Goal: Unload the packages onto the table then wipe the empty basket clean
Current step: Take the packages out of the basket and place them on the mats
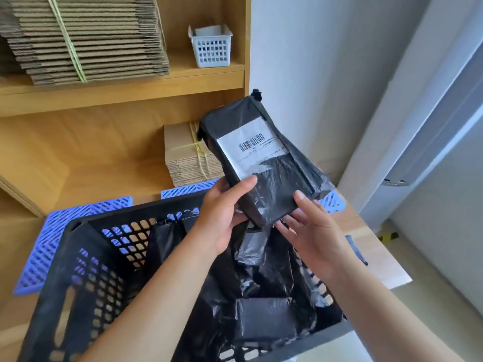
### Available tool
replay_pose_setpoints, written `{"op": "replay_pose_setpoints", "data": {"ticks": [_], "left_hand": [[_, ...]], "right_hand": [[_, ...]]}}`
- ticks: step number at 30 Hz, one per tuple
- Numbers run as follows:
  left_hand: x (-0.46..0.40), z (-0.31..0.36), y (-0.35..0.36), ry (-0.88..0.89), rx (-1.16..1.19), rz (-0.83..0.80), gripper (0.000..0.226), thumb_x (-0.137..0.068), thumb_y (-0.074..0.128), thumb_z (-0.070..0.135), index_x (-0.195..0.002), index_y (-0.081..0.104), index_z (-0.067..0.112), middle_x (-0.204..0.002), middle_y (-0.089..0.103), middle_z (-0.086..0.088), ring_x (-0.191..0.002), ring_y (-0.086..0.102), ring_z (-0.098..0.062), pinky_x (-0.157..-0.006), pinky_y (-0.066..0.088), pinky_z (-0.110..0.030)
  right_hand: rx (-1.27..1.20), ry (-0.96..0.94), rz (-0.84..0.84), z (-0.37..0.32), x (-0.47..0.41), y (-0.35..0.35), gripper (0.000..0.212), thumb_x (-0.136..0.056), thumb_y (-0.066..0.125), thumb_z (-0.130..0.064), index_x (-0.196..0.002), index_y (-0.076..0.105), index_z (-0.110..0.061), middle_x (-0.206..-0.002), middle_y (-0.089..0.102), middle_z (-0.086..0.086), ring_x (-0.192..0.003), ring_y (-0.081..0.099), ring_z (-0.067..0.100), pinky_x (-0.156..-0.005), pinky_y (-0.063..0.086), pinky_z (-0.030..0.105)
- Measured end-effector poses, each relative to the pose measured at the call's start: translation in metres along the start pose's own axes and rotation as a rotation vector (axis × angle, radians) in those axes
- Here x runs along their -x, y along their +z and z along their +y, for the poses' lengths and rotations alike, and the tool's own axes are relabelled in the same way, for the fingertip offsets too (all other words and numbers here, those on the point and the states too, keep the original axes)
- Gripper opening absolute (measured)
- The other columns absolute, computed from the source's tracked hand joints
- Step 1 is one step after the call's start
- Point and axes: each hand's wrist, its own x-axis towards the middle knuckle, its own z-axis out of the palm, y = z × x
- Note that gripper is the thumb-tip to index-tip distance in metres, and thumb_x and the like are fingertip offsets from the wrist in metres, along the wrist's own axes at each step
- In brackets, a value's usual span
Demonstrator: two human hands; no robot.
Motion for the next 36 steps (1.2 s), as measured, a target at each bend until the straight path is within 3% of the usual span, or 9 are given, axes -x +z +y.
{"op": "replay_pose_setpoints", "data": {"ticks": [4,8,14,17,21,23,26,31,36], "left_hand": [[-0.037,0.008,0.02,-0.02,-0.086,0.022,0.026,-0.084,0.074,0.022,-0.11,0.07,0.021,-0.106,0.075,-0.001,-0.09,0.07,-0.02,-0.081,0.057,-0.044],[-0.078,0.006,0.052,-0.06,-0.186,0.04,0.026,-0.086,0.073,0.024,-0.112,0.07,0.02,-0.098,0.076,0.002,-0.082,0.07,-0.018,-0.089,0.055,-0.046],[-0.137,-0.013,0.075,-0.024,-0.285,0.114,0.027,-0.092,0.067,0.037,-0.112,0.07,0.019,-0.107,0.073,0.004,-0.095,0.067,-0.016,-0.092,0.052,-0.036],[-0.163,-0.03,0.065,0.102,-0.77,0.426,0.031,-0.095,0.06,0.04,-0.119,0.064,0.021,-0.108,0.065,0.008,-0.098,0.06,-0.012,-0.084,0.046,-0.029],[-0.173,-0.066,0.064,-0.042,-1.546,0.445,0.038,-0.1,0.035,0.033,-0.089,0.066,0.015,-0.085,0.066,-0.004,-0.082,0.058,-0.028,-0.07,0.041,-0.033],[-0.176,-0.075,0.07,-0.011,-1.701,0.534,0.045,-0.102,0.029,0.03,-0.087,0.069,0.014,-0.081,0.064,-0.008,-0.08,0.054,-0.029,-0.073,0.038,-0.035],[-0.181,-0.078,0.069,-0.031,-1.759,0.564,0.046,-0.101,0.028,0.028,-0.074,0.062,0.013,-0.067,0.053,-0.004,-0.069,0.049,-0.026,-0.067,0.035,-0.032],[-0.186,-0.083,0.066,-0.02,-1.772,0.582,0.047,-0.1,0.029,0.031,-0.058,0.045,0.016,-0.056,0.045,-0.001,-0.062,0.046,-0.024,-0.06,0.028,-0.031],[-0.188,-0.084,0.064,-0.016,-1.765,0.614,0.046,-0.098,0.031,0.031,-0.057,0.042,0.015,-0.055,0.042,-0.001,-0.06,0.044,-0.024,-0.058,0.025,-0.032]], "right_hand": [[0.096,0.007,-0.013,-0.044,-0.028,-0.022,0.049,-0.072,0.077,-0.016,-0.118,0.061,-0.012,-0.118,0.069,0.014,-0.103,0.069,0.033,-0.092,0.056,0.044],[0.13,0.029,0.043,-0.07,-0.069,-0.044,0.044,-0.08,0.073,-0.01,-0.122,0.061,-0.002,-0.101,0.071,0.011,-0.092,0.07,0.027,-0.093,0.057,0.041],[0.027,0.155,0.082,-0.091,-0.138,-0.081,0.018,-0.084,0.069,-0.008,-0.102,0.067,-0.01,-0.083,0.06,0.007,-0.092,0.066,0.028,-0.095,0.055,0.039],[0.007,0.195,0.194,-0.093,-0.179,-0.107,0.008,-0.086,0.069,-0.008,-0.088,0.062,-0.008,-0.08,0.054,0.007,-0.097,0.066,0.031,-0.096,0.054,0.041],[0.026,0.307,0.353,-0.075,-0.223,-0.15,0.011,-0.087,0.07,-0.009,-0.09,0.059,-0.008,-0.098,0.059,0.012,-0.098,0.065,0.03,-0.099,0.052,0.045],[0.07,0.364,0.407,-0.061,-0.238,-0.167,0.012,-0.087,0.07,-0.01,-0.089,0.058,-0.007,-0.093,0.058,0.011,-0.086,0.063,0.026,-0.099,0.052,0.045],[0.102,0.421,0.445,-0.044,-0.26,-0.181,0.013,-0.089,0.068,-0.009,-0.087,0.056,-0.005,-0.091,0.055,0.011,-0.079,0.059,0.025,-0.094,0.053,0.046],[0.137,0.468,0.394,-0.026,-0.298,-0.188,0.013,-0.087,0.071,-0.011,-0.089,0.06,-0.006,-0.106,0.059,0.014,-0.098,0.063,0.031,-0.095,0.054,0.04],[0.207,0.5,0.391,-0.019,-0.321,-0.183,0.013,-0.084,0.073,-0.009,-0.088,0.061,-0.007,-0.098,0.059,0.012,-0.083,0.062,0.03,-0.068,0.06,0.034]]}}
